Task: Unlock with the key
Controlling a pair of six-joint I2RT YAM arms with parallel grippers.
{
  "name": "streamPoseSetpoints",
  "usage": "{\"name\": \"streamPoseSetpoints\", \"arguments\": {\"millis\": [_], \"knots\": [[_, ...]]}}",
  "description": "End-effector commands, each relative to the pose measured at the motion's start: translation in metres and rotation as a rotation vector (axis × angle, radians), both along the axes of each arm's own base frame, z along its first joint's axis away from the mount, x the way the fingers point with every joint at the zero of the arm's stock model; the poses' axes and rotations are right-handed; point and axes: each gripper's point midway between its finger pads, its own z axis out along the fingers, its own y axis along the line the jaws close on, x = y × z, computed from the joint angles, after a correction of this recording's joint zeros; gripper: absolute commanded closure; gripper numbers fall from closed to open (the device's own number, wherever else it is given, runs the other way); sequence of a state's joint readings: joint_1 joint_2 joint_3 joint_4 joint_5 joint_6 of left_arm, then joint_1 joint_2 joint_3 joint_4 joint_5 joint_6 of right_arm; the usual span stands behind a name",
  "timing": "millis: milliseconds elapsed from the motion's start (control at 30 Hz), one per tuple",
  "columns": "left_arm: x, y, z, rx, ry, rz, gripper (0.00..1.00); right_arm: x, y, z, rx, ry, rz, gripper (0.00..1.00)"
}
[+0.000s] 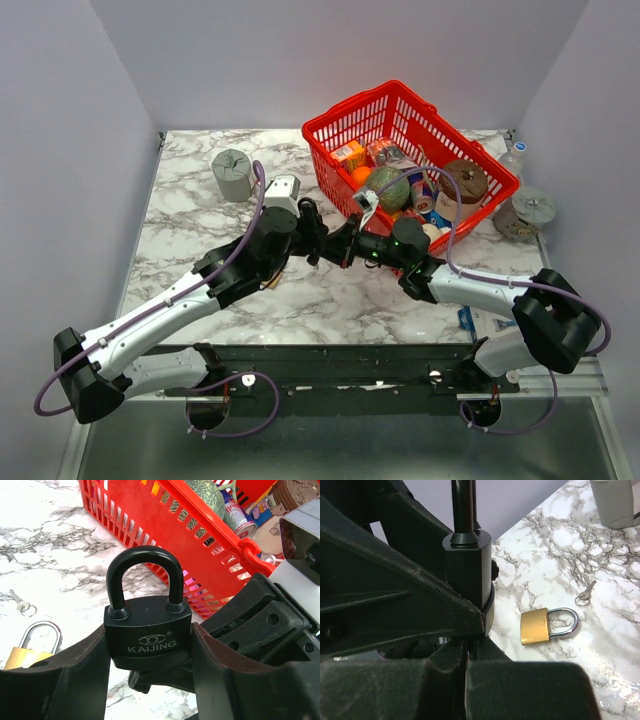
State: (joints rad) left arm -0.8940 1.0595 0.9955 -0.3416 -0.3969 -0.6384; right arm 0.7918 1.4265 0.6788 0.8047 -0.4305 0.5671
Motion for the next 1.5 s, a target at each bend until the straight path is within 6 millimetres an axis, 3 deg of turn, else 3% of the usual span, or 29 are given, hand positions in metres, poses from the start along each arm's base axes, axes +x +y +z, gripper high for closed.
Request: {"name": "streamPoseSetpoints", "arguments": {"millis": [0,67,200,400,667,1233,1333,1467], "knots": [[0.003,0.000,-0.002,0.012,0.001,0.015,0.58,0.002,-0.004,0.037,0.087,-0.103,-0.031,0.99],[0.003,-0.001,-0.004,0.011,0.004,0.012,0.69,0.001,-0.004,0.038,0.098,-0.093,-0.024,0.99],[0.001,-0.002,-0.008,0.010,0.013,0.000,1.00,-0.001,-0.004,0.041,0.119,-0.071,-0.012,0.99],[-0.006,-0.007,-0.008,-0.035,0.016,-0.042,1.00,-0.010,-0.005,0.051,0.195,-0.046,0.056,0.99],[-0.023,-0.017,0.009,-0.178,0.016,-0.186,1.00,-0.023,-0.014,0.066,0.291,-0.042,0.151,0.99],[-0.061,-0.023,0.015,-0.224,0.021,-0.417,1.00,-0.048,-0.026,0.097,0.350,-0.111,0.254,0.99],[-0.062,-0.020,0.016,-0.216,0.016,-0.408,1.00,-0.047,-0.027,0.099,0.338,-0.122,0.239,0.99],[-0.047,-0.007,0.016,-0.197,0.024,-0.306,1.00,-0.039,-0.027,0.084,0.267,-0.114,0.180,0.95]]}}
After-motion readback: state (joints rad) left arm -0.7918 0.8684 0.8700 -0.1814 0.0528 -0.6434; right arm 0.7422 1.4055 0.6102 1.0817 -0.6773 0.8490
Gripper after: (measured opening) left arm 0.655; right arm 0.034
